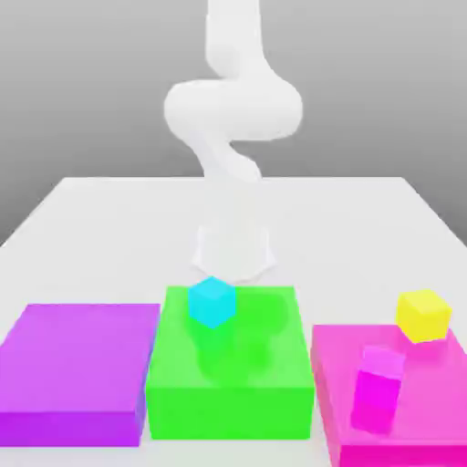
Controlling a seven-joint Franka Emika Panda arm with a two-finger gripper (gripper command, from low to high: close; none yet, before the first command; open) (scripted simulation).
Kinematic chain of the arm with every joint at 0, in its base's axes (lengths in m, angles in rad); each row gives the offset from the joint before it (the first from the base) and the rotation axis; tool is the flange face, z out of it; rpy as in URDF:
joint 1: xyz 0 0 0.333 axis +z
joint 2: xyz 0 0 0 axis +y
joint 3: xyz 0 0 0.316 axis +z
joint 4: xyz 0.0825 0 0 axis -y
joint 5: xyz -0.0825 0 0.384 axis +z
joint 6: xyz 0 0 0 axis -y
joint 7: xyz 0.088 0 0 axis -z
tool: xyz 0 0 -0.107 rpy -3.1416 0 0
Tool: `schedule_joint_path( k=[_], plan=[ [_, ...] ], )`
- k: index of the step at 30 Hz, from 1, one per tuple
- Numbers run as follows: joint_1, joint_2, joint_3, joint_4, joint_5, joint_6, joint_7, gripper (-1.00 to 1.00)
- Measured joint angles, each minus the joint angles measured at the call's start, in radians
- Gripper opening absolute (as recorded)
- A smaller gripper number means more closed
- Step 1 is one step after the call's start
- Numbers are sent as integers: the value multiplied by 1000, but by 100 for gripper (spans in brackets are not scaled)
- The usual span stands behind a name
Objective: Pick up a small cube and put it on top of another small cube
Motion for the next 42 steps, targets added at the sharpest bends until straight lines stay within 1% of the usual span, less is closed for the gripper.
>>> schedule_joint_path(
  k=[10, 17, 24, 33, 37, 38, 42],
  plan=[
    [-96, 368, -44, 96, -24, 53, 107, 0],
    [-156, 622, -94, 162, -10, 90, 159, 0],
    [-225, 878, -128, 229, 38, 127, 189, 0],
    [-322, 1209, -156, 315, 132, 171, 208, 0],
    [-353, 1354, -140, 352, 166, 248, 198, 0],
    [-357, 1384, -134, 359, 171, 269, 195, -100],
    [-357, 1384, -134, 359, 174, 270, 193, -100]
  ],
)
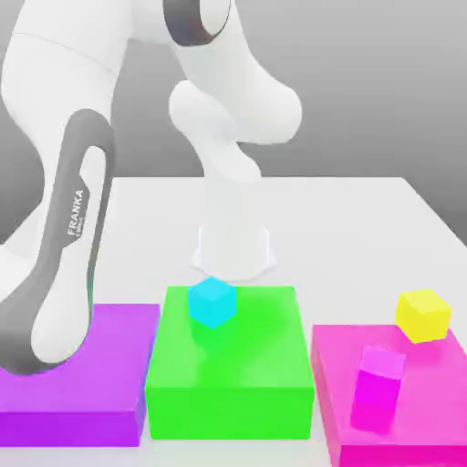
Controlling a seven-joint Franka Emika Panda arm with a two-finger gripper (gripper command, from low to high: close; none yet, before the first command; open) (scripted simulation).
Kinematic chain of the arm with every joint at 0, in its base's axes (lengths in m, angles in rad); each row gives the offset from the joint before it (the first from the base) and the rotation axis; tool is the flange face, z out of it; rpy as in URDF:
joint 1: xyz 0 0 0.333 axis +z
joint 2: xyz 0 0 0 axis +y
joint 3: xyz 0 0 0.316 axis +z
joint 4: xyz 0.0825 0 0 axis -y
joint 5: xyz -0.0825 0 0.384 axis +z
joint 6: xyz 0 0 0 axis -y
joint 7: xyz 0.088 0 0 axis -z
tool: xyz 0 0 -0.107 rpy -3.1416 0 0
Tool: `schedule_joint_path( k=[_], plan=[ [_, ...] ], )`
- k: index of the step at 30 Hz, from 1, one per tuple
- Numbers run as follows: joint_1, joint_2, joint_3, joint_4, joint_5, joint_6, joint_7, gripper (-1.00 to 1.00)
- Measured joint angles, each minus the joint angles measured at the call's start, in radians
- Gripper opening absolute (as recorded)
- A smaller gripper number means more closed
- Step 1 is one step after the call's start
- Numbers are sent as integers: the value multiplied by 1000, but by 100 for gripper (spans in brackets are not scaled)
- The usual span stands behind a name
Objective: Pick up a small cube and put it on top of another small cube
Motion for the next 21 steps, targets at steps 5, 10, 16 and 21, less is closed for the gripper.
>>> schedule_joint_path(
  k=[5, 10, 16, 21],
  plan=[
    [9, -49, -12, -12, -7, -38, 5, -100],
    [57, -225, -25, -114, -51, -109, 8, -100],
    [119, -445, -10, -289, -118, -150, 3, -100],
    [165, -629, 16, -435, -163, -184, -7, -100]
  ],
)
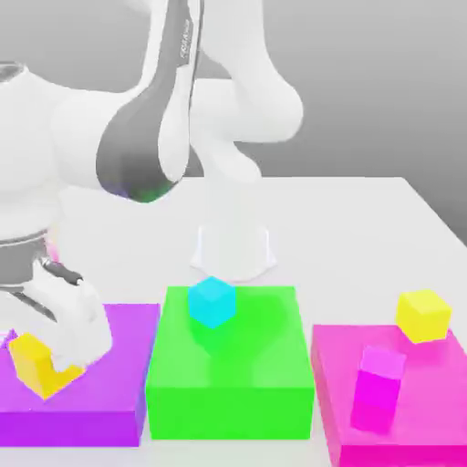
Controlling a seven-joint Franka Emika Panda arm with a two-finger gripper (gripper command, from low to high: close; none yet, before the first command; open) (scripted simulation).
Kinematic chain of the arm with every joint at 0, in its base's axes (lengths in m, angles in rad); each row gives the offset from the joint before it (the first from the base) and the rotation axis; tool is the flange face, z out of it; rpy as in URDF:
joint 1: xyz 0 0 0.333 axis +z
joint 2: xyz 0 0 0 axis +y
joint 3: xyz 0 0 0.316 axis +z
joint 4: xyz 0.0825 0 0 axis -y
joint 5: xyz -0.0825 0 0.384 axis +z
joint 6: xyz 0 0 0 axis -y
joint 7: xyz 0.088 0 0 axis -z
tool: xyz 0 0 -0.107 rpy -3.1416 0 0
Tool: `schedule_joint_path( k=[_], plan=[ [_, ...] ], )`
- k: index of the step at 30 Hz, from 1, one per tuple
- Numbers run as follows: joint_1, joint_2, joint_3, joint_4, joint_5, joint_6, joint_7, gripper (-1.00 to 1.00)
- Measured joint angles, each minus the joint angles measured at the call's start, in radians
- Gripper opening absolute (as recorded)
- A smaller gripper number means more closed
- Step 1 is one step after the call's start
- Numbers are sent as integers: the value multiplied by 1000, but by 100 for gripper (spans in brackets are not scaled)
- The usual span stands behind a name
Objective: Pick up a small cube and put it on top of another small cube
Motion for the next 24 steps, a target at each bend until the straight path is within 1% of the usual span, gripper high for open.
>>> schedule_joint_path(
  k=[8, 18, 20, 24],
  plan=[
    [52, -291, 43, -233, -33, -57, -41, -100],
    [123, -654, 99, -525, -16, -129, -136, -100],
    [131, -659, 104, -567, -12, -93, -147, -100],
    [128, -554, 111, -619, -8, 65, -154, -100]
  ],
)
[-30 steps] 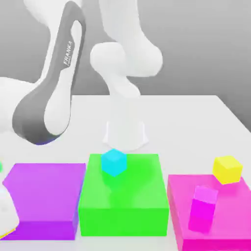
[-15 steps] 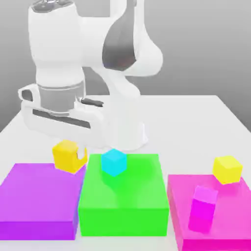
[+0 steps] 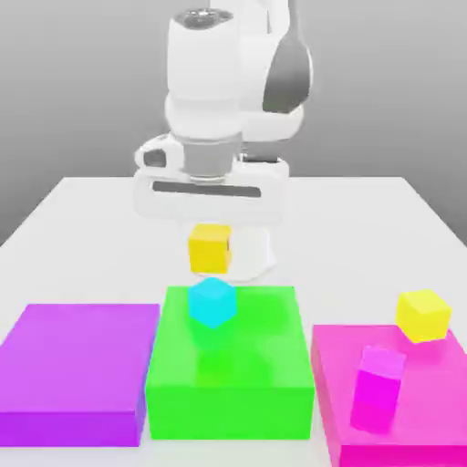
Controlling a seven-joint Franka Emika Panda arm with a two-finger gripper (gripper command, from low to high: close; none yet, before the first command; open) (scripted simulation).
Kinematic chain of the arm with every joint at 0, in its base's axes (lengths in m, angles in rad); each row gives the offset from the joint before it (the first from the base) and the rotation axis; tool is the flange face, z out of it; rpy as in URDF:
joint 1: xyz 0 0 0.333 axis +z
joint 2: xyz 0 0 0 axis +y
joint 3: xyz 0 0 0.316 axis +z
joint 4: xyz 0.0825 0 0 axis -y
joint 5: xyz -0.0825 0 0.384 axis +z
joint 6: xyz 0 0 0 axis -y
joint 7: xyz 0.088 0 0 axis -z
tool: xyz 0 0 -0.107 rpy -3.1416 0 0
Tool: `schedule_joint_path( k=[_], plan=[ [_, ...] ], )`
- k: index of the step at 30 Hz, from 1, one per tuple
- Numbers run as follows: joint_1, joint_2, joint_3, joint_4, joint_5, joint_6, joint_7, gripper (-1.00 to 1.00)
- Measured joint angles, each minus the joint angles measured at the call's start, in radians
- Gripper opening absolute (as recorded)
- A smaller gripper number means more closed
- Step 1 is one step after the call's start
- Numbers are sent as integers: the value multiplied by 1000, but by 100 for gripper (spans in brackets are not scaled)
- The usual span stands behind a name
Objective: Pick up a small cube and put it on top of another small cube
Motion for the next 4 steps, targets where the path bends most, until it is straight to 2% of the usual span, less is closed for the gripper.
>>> schedule_joint_path(
  k=[1, 4],
  plan=[
    [-1, 28, 1, -11, 0, 39, 0, 100],
    [-1, 28, 1, -11, 0, 39, 0, 100]
  ],
)
